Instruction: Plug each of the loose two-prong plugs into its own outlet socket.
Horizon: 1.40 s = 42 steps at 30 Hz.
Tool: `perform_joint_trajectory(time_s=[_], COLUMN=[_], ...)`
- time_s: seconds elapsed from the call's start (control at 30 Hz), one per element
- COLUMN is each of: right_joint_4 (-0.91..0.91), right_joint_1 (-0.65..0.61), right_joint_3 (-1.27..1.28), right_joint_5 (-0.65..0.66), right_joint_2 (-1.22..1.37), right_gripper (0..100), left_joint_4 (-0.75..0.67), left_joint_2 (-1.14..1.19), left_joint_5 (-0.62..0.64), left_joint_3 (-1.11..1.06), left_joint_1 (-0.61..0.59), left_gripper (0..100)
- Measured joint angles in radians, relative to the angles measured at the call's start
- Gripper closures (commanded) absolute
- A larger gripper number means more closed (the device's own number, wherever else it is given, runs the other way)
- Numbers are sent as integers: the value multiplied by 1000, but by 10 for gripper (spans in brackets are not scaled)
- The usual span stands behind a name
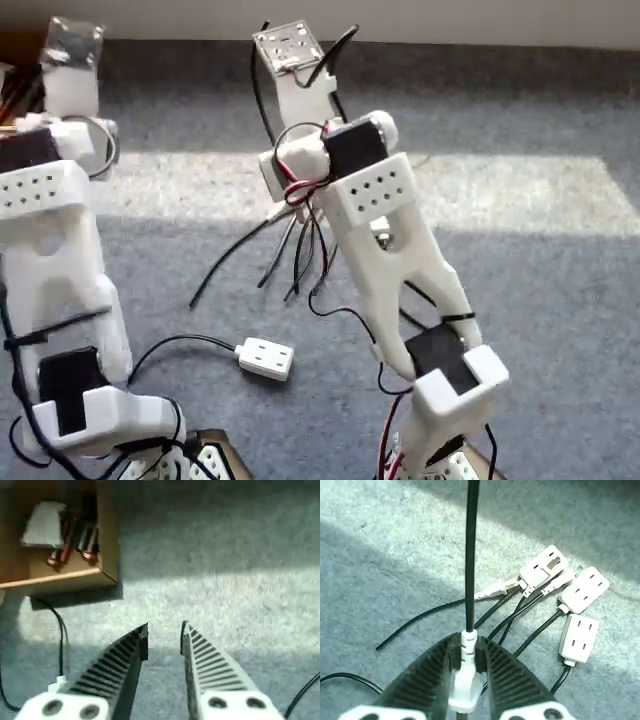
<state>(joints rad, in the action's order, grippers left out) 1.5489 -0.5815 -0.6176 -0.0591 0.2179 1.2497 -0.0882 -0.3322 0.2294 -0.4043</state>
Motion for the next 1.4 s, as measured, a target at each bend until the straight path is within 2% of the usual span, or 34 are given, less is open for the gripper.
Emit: perform_joint_trajectory(time_s=[0.1, 0.23, 0.37, 0.5, 0.63, 0.73, 0.83, 0.93, 1.03, 1.17, 1.4], right_joint_4=[0, 0, 0, 14, 107, 166, 170, 170, 161, 91, -54], right_joint_1=[18, 58, 87, 86, 89, 84, 81, 49, 32, 20, -87], right_joint_3=[-23, -34, -35, -83, -209, -282, -295, -229, -117, 29, 272], right_joint_5=[-12, -132, -215, -229, -273, -318, -396, -479, -516, -531, -532], right_joint_2=[41, 44, 44, 44, 44, 44, 44, 44, 44, 44, 44], right_gripper=[993, 993, 993, 993, 993, 993, 993, 993, 993, 993, 993], left_joint_4=[193, 466, 511, 517, 519, 446, 307, 155, 66, -6, -242], left_joint_2=[-63, -153, -269, -439, -698, -939, -1175, -1390, -1570, -1711, -1702], left_joint_5=[18, 29, 29, 29, 29, 29, 29, 29, 29, 29, 103], left_joint_3=[226, 267, 91, -133, -384, -609, -867, -1129, -1330, -1404, -1488], left_joint_1=[2, 46, 74, 201, 328, 391, 404, 410, 410, 410, 331], left_gripper=[723, 592, 588, 632, 694, 670, 589, 507, 501, 501, 501])
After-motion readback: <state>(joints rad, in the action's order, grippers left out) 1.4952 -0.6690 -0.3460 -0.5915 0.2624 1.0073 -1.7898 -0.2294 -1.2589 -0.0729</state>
